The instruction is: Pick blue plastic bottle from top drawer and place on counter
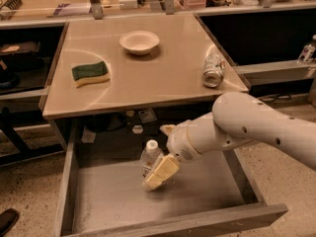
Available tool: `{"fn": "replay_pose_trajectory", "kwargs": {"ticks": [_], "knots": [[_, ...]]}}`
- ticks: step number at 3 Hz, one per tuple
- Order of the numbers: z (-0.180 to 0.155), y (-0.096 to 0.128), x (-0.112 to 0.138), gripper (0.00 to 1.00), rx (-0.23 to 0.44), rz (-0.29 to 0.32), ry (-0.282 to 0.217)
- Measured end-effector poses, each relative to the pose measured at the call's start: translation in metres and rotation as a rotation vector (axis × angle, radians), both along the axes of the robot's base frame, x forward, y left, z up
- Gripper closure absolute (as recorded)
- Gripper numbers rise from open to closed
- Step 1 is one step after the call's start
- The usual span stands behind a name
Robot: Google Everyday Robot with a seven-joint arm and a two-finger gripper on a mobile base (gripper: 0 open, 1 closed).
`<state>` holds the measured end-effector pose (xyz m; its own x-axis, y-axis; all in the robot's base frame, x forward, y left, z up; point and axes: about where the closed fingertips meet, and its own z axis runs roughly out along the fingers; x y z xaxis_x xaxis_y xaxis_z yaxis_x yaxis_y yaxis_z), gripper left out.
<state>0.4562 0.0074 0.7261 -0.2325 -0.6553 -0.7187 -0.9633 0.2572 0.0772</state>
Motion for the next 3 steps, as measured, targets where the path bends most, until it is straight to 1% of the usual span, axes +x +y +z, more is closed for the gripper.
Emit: {"fn": "replay_pose_trajectory", "kwargs": {"ticks": [1,2,3], "knots": [[0.003,0.0,-0.003,0.0,0.01,0.019,-0.024],[-0.005,0.004,-0.005,0.0,0.024,0.023,-0.054],[-0.019,0.014,0.001,0.0,0.059,0.024,-0.046]]}}
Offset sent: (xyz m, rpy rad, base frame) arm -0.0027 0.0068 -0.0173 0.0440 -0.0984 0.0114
